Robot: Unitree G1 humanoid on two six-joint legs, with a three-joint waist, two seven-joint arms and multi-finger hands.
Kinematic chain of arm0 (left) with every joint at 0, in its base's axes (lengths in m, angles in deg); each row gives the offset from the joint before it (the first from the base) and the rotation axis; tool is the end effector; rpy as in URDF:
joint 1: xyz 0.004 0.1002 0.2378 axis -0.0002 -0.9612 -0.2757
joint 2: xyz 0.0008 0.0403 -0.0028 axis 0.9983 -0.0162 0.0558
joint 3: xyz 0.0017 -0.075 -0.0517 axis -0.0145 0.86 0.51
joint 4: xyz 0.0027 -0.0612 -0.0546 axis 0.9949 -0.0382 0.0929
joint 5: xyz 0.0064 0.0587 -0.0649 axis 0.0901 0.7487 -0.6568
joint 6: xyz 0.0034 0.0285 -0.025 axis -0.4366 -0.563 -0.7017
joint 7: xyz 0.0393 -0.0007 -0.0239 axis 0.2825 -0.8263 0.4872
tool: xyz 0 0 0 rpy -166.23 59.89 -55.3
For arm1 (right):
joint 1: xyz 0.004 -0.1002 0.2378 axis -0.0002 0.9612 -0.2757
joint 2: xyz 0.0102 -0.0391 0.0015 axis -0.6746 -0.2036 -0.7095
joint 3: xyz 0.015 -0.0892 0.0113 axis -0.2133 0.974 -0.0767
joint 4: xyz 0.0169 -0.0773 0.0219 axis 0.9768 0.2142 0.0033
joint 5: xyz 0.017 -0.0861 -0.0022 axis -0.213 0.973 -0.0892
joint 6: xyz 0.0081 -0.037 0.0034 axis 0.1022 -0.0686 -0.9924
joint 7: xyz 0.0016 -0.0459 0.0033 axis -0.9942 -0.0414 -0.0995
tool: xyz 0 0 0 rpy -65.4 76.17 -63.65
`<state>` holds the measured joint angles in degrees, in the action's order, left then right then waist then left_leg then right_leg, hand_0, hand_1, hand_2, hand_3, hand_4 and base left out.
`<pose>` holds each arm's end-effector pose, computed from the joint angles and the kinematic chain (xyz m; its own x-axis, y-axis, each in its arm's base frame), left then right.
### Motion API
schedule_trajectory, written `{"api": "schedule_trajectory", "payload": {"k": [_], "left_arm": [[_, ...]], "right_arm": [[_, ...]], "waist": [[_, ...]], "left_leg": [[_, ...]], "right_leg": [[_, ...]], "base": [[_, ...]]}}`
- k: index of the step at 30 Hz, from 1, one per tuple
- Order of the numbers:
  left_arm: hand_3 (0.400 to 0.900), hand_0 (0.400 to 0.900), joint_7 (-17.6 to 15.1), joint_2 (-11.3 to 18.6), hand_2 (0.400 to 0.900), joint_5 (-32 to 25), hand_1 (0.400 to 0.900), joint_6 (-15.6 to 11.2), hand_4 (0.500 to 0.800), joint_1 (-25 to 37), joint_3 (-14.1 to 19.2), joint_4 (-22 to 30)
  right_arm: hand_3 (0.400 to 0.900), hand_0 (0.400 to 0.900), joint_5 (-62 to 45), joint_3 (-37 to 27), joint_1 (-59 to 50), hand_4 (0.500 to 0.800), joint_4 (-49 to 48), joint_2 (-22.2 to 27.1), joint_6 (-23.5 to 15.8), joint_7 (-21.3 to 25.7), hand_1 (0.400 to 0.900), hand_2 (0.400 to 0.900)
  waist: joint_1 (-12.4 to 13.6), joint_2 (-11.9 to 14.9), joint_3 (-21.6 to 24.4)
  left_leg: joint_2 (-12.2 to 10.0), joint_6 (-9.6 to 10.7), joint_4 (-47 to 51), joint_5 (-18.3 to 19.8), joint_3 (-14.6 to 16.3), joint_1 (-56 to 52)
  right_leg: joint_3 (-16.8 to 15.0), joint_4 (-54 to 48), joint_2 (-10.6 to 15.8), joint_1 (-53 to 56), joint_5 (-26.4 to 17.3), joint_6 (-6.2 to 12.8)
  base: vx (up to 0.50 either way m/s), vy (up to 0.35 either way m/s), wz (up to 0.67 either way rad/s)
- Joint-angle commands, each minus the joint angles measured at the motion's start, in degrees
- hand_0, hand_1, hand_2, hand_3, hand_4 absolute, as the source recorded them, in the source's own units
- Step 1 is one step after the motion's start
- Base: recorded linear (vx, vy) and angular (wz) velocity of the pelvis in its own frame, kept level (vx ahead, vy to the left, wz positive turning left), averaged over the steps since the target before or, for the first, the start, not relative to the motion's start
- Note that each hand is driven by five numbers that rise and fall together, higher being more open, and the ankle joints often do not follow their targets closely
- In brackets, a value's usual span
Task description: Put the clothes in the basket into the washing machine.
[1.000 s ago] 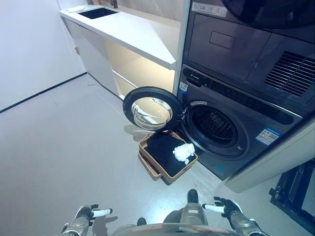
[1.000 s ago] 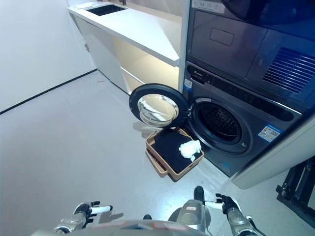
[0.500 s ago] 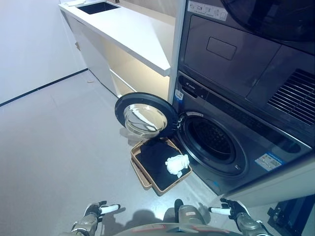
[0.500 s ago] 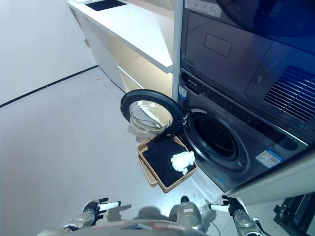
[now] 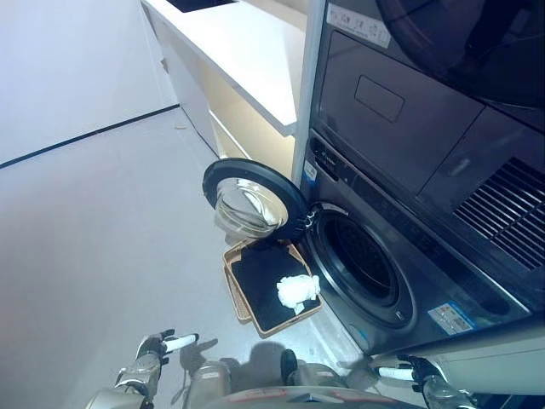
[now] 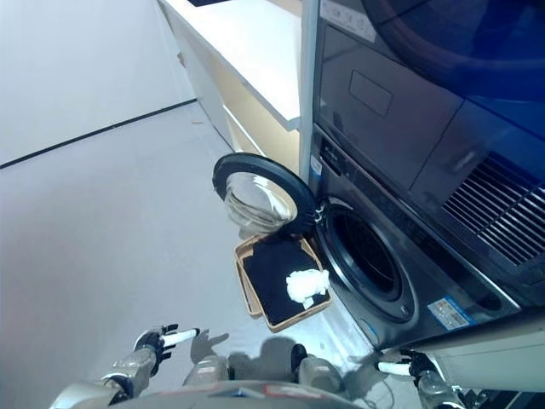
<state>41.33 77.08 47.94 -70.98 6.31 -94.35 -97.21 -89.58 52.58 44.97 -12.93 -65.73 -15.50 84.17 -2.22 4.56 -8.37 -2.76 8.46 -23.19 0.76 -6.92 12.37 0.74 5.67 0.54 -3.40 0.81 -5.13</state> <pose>0.1044 0.2451 -0.0766 0.4175 0.3376 -0.8437 -0.1398 0.9412 0.3074 0.0701 -0.2764 -0.0729 0.3641 -0.3811 -0.8498 -0.0412 0.9050 -0.4235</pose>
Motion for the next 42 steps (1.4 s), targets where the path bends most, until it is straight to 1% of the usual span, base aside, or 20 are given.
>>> {"api": "schedule_trajectory", "payload": {"k": [1, 3, 4, 5, 7, 9, 12, 13, 15, 16, 18, 19, 20, 23, 25, 26, 30, 32, 39, 42], "left_arm": [[0.900, 0.900, -1.06, 6.39, 0.900, -0.54, 0.900, -1.75, 0.800, -0.84, 2.52, 2.74], [0.900, 0.900, -0.99, 6.57, 0.900, -0.93, 0.900, -1.90, 0.800, -1.72, 3.46, 2.60], [0.900, 0.900, -0.99, 6.59, 0.900, -0.93, 0.900, -1.91, 0.800, -1.75, 3.48, 2.60], [0.900, 0.900, -0.91, 6.59, 0.900, -1.17, 0.900, -1.88, 0.800, -2.48, 4.26, 2.17], [0.900, 0.900, -0.94, 6.47, 0.900, -1.39, 0.900, -1.88, 0.800, -2.88, 4.63, 2.14], [0.900, 0.900, -1.01, 6.23, 0.900, -2.05, 0.900, -2.10, 0.800, -3.50, 5.31, 2.03], [0.900, 0.900, -1.24, 6.22, 0.900, -2.61, 0.900, -2.11, 0.800, -3.75, 5.12, 2.38], [0.900, 0.900, -1.44, 5.89, 0.900, -2.69, 0.900, -2.16, 0.800, -3.75, 4.75, 2.38], [0.900, 0.900, -1.38, 6.02, 0.900, -2.52, 0.900, -2.52, 0.800, -3.37, 4.11, 2.48], [0.900, 0.900, -1.42, 6.19, 0.900, -3.06, 0.900, -2.65, 0.800, -3.18, 4.12, 3.05], [0.900, 0.900, -2.25, 7.06, 0.900, -4.20, 0.900, -3.39, 0.800, -1.75, 3.18, 5.92], [0.900, 0.900, -3.33, 7.86, 0.900, -3.93, 0.900, -4.16, 0.800, 0.17, 1.49, 6.78], [0.900, 0.900, -4.01, 7.91, 0.900, -4.71, 0.900, -4.52, 0.800, 1.19, 1.13, 7.61], [0.900, 0.900, -7.00, 7.68, 0.900, -6.29, 0.900, -6.12, 0.800, 5.26, -0.36, 8.72], [0.900, 0.900, -8.51, 6.65, 0.900, -7.93, 0.900, -6.98, 0.800, 8.60, -2.38, 9.20], [0.900, 0.900, -8.76, 6.17, 0.900, -8.56, 0.900, -7.17, 0.800, 9.99, -3.28, 9.16], [0.900, 0.900, -10.59, 5.75, 0.900, -9.91, 0.900, -7.97, 0.800, 12.30, -5.93, 13.24], [0.900, 0.900, -10.82, 5.73, 0.900, -9.98, 0.900, -8.43, 0.800, 12.90, -8.04, 15.20], [0.900, 0.900, -10.35, 6.10, 0.900, -11.96, 0.900, -7.88, 0.800, 15.25, -9.38, 14.18], [0.900, 0.900, -10.20, 6.00, 0.900, -12.28, 0.900, -7.66, 0.800, 15.97, -9.45, 13.98]], "right_arm": [[0.900, 0.900, 0.91, 1.74, 1.65, 0.800, -2.03, 2.00, -2.38, 1.32, 0.900, 0.900], [0.900, 0.900, 1.24, 2.40, 1.59, 0.800, -2.38, 1.64, -2.61, 1.19, 0.900, 0.900], [0.900, 0.900, 1.23, 2.43, 1.60, 0.800, -2.39, 1.63, -2.61, 1.20, 0.900, 0.900], [0.900, 0.900, 1.85, 3.03, 1.76, 0.800, -2.12, 1.35, -2.65, 0.95, 0.900, 0.900], [0.900, 0.900, 2.03, 3.25, 1.84, 0.800, -2.08, 1.25, -2.63, 0.80, 0.900, 0.900], [0.900, 0.900, 2.32, 3.63, 1.82, 0.800, -2.16, 0.72, -2.56, 0.25, 0.900, 0.900], [0.900, 0.900, 3.26, 4.43, 1.00, 0.800, -1.87, -0.15, -2.21, 0.08, 0.900, 0.900], [0.900, 0.900, 4.23, 4.85, 0.46, 0.800, -1.66, -0.28, -2.02, 0.27, 0.900, 0.900], [0.900, 0.900, 6.41, 5.81, -1.05, 0.800, -1.69, -0.40, -1.61, 0.62, 0.900, 0.900], [0.900, 0.900, 6.80, 6.27, -1.84, 0.800, -2.04, -0.37, -1.62, 1.01, 0.900, 0.900], [0.900, 0.900, 10.15, 9.45, -5.15, 0.800, -4.20, 0.56, -1.49, 2.50, 0.900, 0.900], [0.900, 0.900, 15.22, 13.58, -8.81, 0.800, -5.32, 1.48, -1.23, 4.59, 0.900, 0.900], [0.900, 0.900, 15.26, 14.11, -10.24, 0.800, -5.29, 1.79, -1.26, 5.55, 0.900, 0.900], [0.900, 0.900, 25.26, 21.92, -17.74, 0.800, -4.89, 3.05, 0.19, 9.66, 0.900, 0.900], [0.900, 0.900, 30.98, 25.41, -22.99, 0.800, -3.77, 4.31, 1.67, 13.76, 0.900, 0.900], [0.900, 0.900, 32.12, 26.28, -24.60, 0.800, -2.92, 4.25, 2.17, 14.61, 0.900, 0.900], [0.900, 0.900, 36.80, 27.34, -28.00, 0.800, -1.73, 4.90, 4.65, 21.14, 0.900, 0.900], [0.900, 0.900, 39.29, 28.04, -28.72, 0.800, -0.92, 6.69, 6.01, 23.92, 0.900, 0.900], [0.900, 0.900, 44.89, 31.59, -33.30, 0.800, -0.03, 11.16, 7.66, 25.64, 0.900, 0.900], [0.900, 0.900, 45.62, 32.02, -34.27, 0.800, 0.11, 11.71, 8.31, 26.31, 0.900, 0.900]], "waist": [[1.98, -0.17, 0.16], [2.90, -0.77, 0.50], [2.98, -0.65, 0.33], [3.47, -1.03, 1.04], [3.70, -1.18, 1.27], [4.04, -1.85, 2.05], [4.75, -1.99, 2.42], [4.87, -2.25, 2.52], [5.71, -1.65, 1.90], [6.02, -1.50, 1.39], [7.26, -1.45, -0.73], [7.40, -1.47, -2.50], [7.54, -1.48, -3.39], [8.30, -2.04, -7.05], [8.70, -2.84, -9.52], [8.73, -3.32, -10.42], [9.79, -4.97, -12.97], [10.71, -5.70, -13.72], [12.49, -6.57, -15.10], [12.74, -6.96, -15.81]], "left_leg": [[-2.49, -3.54, 14.78, -11.46, 0.87, 4.00], [-4.90, -3.02, 22.25, -13.21, -0.20, 3.37], [-4.87, -3.01, 22.64, -13.36, -0.03, 2.91], [-6.28, -2.07, 25.52, -14.11, -0.42, 2.32], [-6.96, -1.63, 26.16, -14.32, -0.63, 1.82], [-8.09, -0.93, 25.52, -14.79, -1.01, 1.31], [-7.23, -1.24, 19.60, -13.04, -1.05, 4.27], [-6.43, -1.71, 17.05, -12.15, 0.20, 5.17], [-3.91, -2.39, 12.67, -9.51, 2.29, 7.02], [-3.32, -2.55, 11.43, -8.69, 2.85, 7.81], [-2.21, -2.95, 7.11, -7.28, 3.23, 13.55], [-1.48, -3.06, 5.55, -6.74, 3.24, 16.74], [-1.20, -2.93, 4.86, -6.84, 3.17, 18.02], [-0.72, -3.29, 4.73, -6.71, 3.26, 20.81], [-0.47, -3.28, 4.10, -6.70, 3.07, 22.71], [-0.12, -3.19, 3.63, -6.78, 2.68, 23.60], [0.81, -2.85, 2.23, -7.32, 1.48, 27.17], [1.44, -2.51, 2.26, -7.65, 0.92, 28.70], [2.91, -1.46, 0.80, -8.12, -0.75, 33.28], [2.76, -1.39, 0.61, -8.26, -1.10, 33.92]], "right_leg": [[-2.01, -0.94, -1.23, 4.60, -1.55, 7.63], [-3.35, -1.16, -1.51, 6.87, 0.46, 7.95], [-3.44, -1.13, -1.42, 7.09, 0.56, 7.94], [-4.63, -1.33, -1.44, 8.92, 1.99, 8.24], [-5.21, -1.22, -1.24, 9.78, 2.87, 8.44], [-6.36, -0.92, -0.14, 12.05, 4.94, 9.21], [-6.74, -0.38, 2.89, 13.51, 6.98, 10.43], [-6.24, -0.03, 4.70, 13.71, 7.57, 11.26], [-6.59, 0.89, 8.31, 12.89, 5.24, 13.15], [-6.96, 1.09, 9.09, 11.07, 4.56, 13.63], [-6.12, 1.61, 10.89, 6.87, 4.96, 14.49], [-6.09, 1.81, 11.64, 4.29, 4.59, 14.84], [-5.70, 1.87, 11.67, 2.71, 4.27, 14.85], [-4.45, 2.60, 12.14, -1.13, 3.56, 15.02], [-3.85, 3.48, 12.51, -2.94, 3.53, 15.27], [-3.63, 3.97, 12.35, -3.66, 3.68, 15.20], [-2.21, 6.20, 12.25, -6.25, 4.86, 15.20], [-1.24, 6.73, 12.54, -6.65, 5.64, 15.38], [1.00, 11.14, 13.27, -10.54, 7.35, 15.58], [1.01, 13.08, 13.43, -12.07, 7.76, 15.56]], "base": [[0.31, 0.082, -0.47], [0.27, 0.084, -0.43], [0.31, 0.098, -0.50], [0.30, 0.108, -0.45], [0.30, 0.135, -0.40], [0.35, 0.226, -0.35], [0.26, 0.257, -0.25], [0.23, 0.319, -0.34], [0.21, 0.309, -0.53], [0.02, 0.201, -0.53], [-0.18, 0.146, -0.18], [-0.21, 0.121, 0.03], [-0.18, 0.118, 0.00], [-0.14, 0.092, -0.09], [-0.12, 0.071, 0.15], [-0.11, 0.042, 0.28], [-0.07, 0.017, 0.28], [-0.03, -0.010, 0.32], [-0.02, -0.028, 0.20], [0.00, -0.007, 0.03]]}}
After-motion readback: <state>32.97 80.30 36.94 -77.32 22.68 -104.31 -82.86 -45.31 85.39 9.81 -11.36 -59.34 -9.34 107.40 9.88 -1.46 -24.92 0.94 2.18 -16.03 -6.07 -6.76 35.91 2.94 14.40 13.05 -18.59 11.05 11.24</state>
